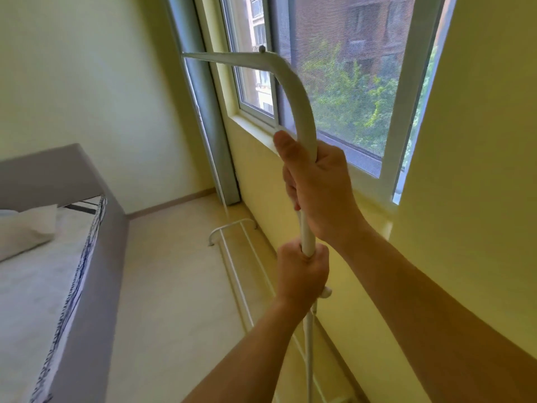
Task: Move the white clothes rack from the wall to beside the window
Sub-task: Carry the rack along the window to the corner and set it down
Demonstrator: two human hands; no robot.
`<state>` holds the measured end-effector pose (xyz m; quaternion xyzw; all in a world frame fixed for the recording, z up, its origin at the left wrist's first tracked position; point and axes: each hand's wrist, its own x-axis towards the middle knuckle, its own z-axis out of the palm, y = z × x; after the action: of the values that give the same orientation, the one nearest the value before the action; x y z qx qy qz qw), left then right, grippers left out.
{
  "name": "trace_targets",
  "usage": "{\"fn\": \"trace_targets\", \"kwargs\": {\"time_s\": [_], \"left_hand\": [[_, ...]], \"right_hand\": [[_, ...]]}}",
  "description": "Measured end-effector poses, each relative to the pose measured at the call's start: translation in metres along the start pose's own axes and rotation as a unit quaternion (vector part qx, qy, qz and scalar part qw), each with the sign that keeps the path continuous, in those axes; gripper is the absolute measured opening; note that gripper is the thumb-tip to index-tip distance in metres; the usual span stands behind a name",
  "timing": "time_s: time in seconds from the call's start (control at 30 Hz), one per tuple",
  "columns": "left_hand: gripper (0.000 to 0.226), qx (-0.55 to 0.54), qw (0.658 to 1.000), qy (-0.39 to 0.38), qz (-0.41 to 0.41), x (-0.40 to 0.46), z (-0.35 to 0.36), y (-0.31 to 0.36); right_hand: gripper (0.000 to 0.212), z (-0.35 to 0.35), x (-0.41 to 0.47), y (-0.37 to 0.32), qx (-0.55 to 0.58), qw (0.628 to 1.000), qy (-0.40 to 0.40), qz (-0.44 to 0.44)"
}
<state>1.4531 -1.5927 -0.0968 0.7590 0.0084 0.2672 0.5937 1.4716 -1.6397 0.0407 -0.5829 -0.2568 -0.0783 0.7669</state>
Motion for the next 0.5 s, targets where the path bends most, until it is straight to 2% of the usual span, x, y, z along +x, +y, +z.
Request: {"fn": "trace_targets", "kwargs": {"time_s": [0.27, 0.5], "left_hand": [[0.034, 0.033, 0.999, 0.031, -0.026, 0.044, -0.037, -0.028], [0.031, 0.082, 0.995, 0.048, -0.009, 0.086, -0.063, -0.048]], "right_hand": [[0.048, 0.045, 0.036, 0.030, 0.008, 1.000, -0.019, 0.000], [0.046, 0.076, 0.069, 0.057, 0.014, 0.999, -0.027, -0.010]]}}
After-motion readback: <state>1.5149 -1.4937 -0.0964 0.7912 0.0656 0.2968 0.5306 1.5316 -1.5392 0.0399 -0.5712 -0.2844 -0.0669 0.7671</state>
